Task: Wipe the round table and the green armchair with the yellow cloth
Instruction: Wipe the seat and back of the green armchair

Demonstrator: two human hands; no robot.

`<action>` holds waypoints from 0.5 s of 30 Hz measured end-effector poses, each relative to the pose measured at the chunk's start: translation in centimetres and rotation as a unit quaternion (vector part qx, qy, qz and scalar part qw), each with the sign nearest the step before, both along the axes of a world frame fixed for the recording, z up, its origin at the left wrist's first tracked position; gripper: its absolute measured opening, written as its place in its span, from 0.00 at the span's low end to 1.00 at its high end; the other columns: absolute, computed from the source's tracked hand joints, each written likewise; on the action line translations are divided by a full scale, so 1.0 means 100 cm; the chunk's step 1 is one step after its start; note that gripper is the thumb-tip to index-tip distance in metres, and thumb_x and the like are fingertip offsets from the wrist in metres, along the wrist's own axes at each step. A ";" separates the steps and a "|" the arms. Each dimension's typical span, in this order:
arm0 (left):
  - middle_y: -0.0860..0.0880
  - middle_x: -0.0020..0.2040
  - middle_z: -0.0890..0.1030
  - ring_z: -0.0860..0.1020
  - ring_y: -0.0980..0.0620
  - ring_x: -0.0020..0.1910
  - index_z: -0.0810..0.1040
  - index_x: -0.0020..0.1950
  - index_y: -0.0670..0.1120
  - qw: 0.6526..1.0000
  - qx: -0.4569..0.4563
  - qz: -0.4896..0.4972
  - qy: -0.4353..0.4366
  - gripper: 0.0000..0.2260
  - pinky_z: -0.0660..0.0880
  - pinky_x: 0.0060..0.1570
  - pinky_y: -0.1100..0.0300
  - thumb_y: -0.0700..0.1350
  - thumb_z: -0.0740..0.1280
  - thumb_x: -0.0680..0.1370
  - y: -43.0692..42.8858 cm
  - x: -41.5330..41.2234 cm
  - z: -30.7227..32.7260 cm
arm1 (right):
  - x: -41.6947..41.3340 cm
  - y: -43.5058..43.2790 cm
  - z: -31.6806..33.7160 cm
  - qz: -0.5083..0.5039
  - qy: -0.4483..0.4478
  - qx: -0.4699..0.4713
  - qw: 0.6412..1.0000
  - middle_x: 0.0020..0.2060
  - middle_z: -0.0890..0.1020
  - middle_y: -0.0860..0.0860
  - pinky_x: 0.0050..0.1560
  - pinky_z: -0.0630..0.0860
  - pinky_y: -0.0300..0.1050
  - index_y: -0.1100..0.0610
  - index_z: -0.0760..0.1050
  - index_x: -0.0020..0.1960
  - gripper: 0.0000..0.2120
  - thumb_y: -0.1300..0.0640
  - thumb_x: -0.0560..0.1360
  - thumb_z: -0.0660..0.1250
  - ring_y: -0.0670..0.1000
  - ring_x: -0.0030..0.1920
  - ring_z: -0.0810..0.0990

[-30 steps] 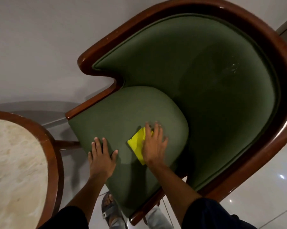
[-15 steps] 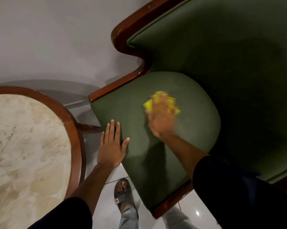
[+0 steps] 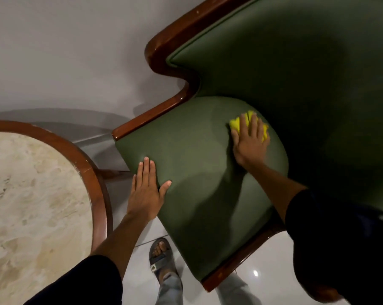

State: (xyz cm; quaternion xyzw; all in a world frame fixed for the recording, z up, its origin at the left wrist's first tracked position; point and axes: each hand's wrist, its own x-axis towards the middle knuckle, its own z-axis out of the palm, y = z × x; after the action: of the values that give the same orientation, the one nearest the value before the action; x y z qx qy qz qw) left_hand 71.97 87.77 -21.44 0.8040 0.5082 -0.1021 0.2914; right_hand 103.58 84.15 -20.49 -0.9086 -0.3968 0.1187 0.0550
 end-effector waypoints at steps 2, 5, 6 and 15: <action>0.48 0.80 0.34 0.33 0.50 0.79 0.35 0.79 0.46 1.000 -0.004 -0.004 0.001 0.36 0.40 0.79 0.50 0.65 0.46 0.80 0.002 0.001 0.002 | -0.024 -0.034 0.006 -0.028 0.003 -0.009 1.000 0.80 0.51 0.55 0.74 0.51 0.65 0.49 0.53 0.79 0.29 0.41 0.82 0.52 0.59 0.79 0.49; 0.48 0.80 0.34 0.34 0.49 0.79 0.35 0.79 0.46 0.999 -0.002 -0.020 0.030 0.35 0.41 0.79 0.47 0.64 0.44 0.81 0.006 0.001 0.005 | -0.068 -0.066 0.013 -0.022 0.023 -0.030 0.999 0.80 0.50 0.55 0.74 0.53 0.64 0.52 0.54 0.79 0.30 0.44 0.81 0.57 0.59 0.79 0.49; 0.47 0.81 0.34 0.35 0.48 0.80 0.36 0.80 0.46 0.998 -0.004 -0.027 0.048 0.34 0.41 0.79 0.46 0.63 0.43 0.81 0.007 0.001 0.008 | -0.079 -0.073 0.016 -0.012 0.031 -0.036 0.999 0.80 0.51 0.56 0.74 0.54 0.64 0.53 0.55 0.79 0.30 0.47 0.80 0.58 0.60 0.79 0.49; 0.47 0.82 0.39 0.36 0.46 0.80 0.39 0.80 0.54 0.990 0.078 -0.096 0.067 0.32 0.41 0.79 0.42 0.62 0.30 0.76 0.036 -0.001 0.082 | -0.046 -0.069 0.124 -0.489 0.500 0.403 0.591 0.50 0.80 0.63 0.37 0.79 0.53 0.62 0.74 0.60 0.15 0.54 0.81 0.55 0.59 0.43 0.83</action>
State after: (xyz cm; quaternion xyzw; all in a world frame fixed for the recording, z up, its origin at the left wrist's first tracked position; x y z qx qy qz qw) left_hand 71.89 91.39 -13.25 0.8605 0.4538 -0.1428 0.1822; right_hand 98.97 77.28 -8.13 -0.6492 0.1893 0.3378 0.6547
